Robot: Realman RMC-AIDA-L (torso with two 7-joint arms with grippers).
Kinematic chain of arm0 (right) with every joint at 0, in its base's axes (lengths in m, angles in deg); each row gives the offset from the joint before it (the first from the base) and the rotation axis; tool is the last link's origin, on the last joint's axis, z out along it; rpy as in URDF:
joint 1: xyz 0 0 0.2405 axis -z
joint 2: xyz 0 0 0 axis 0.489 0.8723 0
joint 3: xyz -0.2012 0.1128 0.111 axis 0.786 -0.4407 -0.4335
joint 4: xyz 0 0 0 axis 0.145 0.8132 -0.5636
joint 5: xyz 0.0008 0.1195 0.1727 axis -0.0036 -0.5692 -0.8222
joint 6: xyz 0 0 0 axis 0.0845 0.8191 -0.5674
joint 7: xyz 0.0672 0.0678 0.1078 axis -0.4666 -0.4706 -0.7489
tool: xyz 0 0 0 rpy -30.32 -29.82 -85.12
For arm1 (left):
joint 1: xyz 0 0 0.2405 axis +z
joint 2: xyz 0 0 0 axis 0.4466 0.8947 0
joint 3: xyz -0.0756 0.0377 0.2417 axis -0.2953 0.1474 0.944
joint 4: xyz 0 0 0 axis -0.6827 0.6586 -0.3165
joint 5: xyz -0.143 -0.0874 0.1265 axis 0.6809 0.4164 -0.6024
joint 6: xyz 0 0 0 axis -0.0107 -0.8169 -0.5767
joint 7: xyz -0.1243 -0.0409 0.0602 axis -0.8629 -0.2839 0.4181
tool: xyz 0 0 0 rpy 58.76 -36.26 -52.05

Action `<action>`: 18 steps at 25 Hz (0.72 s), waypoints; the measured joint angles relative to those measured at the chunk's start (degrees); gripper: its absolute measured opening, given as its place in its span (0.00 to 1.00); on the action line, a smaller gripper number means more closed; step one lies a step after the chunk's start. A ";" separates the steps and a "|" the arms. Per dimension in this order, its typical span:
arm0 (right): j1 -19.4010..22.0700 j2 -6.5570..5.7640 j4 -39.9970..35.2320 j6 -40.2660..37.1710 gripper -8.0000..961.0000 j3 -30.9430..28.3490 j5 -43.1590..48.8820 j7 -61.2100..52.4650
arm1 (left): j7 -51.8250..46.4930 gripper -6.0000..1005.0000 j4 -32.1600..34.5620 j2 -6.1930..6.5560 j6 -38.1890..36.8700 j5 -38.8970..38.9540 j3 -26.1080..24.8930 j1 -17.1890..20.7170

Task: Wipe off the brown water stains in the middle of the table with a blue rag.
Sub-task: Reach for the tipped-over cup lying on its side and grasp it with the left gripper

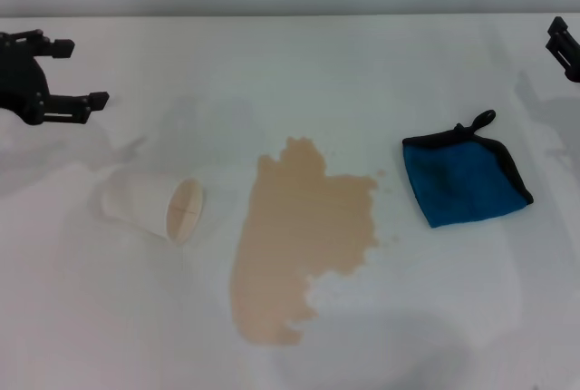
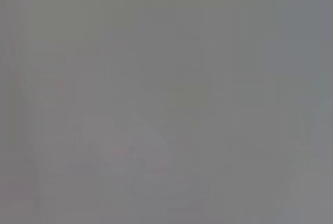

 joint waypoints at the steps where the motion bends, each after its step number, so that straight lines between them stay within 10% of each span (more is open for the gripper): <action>1: 0.01 0.00 0.04 0.00 0.88 0.00 0.00 0.00 | 0.25 0.88 0.07 0.28 -0.35 -1.32 0.07 -0.86; 8: 0.37 0.05 0.64 0.39 0.88 0.00 -0.84 0.00 | 0.23 0.88 0.45 2.45 -7.89 -12.05 0.28 -8.21; 18: -0.16 0.18 0.34 2.19 0.88 0.00 -0.84 0.00 | 1.14 0.88 1.21 2.26 -15.00 -20.70 6.15 -13.86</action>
